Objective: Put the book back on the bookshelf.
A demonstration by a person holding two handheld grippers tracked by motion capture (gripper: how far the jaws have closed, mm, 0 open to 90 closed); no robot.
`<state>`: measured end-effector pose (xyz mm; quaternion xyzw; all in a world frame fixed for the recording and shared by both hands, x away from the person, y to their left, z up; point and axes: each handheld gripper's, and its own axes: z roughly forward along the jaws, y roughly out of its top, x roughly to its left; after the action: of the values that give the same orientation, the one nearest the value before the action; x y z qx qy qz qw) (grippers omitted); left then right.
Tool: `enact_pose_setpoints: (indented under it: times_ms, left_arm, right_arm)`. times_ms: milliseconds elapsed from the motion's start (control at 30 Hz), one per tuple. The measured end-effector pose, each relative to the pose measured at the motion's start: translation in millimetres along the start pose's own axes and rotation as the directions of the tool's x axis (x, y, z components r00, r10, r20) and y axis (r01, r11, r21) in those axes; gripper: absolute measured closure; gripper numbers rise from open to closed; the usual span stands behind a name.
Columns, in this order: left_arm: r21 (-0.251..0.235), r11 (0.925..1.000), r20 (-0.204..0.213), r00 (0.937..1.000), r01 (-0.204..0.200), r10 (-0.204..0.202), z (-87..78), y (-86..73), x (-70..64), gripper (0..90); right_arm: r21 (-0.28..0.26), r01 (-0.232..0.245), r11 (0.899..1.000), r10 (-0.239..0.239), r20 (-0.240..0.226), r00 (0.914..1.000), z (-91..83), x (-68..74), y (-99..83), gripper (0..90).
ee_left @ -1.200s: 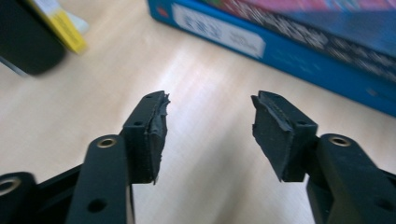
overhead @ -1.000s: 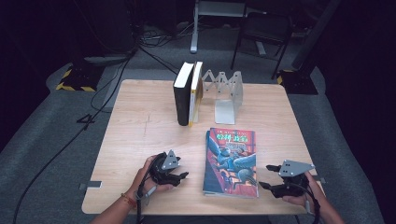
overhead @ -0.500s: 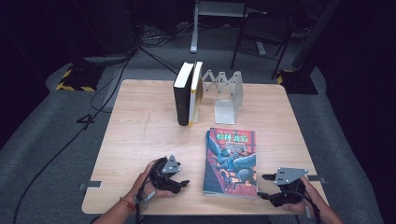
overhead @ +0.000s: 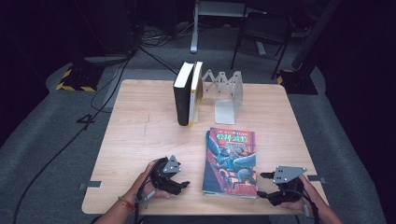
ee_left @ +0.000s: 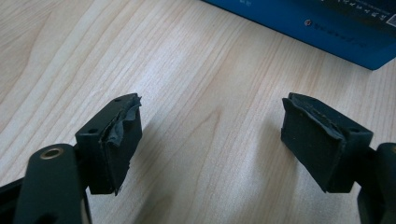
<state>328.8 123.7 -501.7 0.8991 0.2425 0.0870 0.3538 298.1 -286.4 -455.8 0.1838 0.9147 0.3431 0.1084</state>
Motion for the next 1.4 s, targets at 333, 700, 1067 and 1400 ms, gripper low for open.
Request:
enact_pose_setpoints:
  times_ms: [333,700,1067,1400]
  left_arm:
    - [-0.042,0.9991,0.042,0.9990,-0.012,0.014,-5.5,9.2,-9.9,20.5]
    - [-0.052,0.9976,0.025,0.9985,-0.046,0.048,0.9,21.6,-19.0,23.8]
    - [-0.076,0.9971,-0.009,0.9999,-0.010,0.010,21.5,39.4,1.3,28.7]
    - [-0.091,0.9958,-0.032,0.9995,-0.007,0.004,33.6,49.7,11.0,30.7]
  right_arm:
    - [-0.061,-0.023,0.998,0.024,0.008,0.9997,-3.8,-0.1,7.6,31.6]
    - [-0.001,-0.008,1.000,0.008,0.060,0.9982,1.3,0.4,8.2,31.2]
    - [-0.014,-0.089,0.996,0.090,0.147,0.9851,2.7,-9.8,8.5,35.9]
    - [-0.127,-0.185,0.975,0.199,0.114,0.9733,-12.0,-21.7,6.6,36.1]
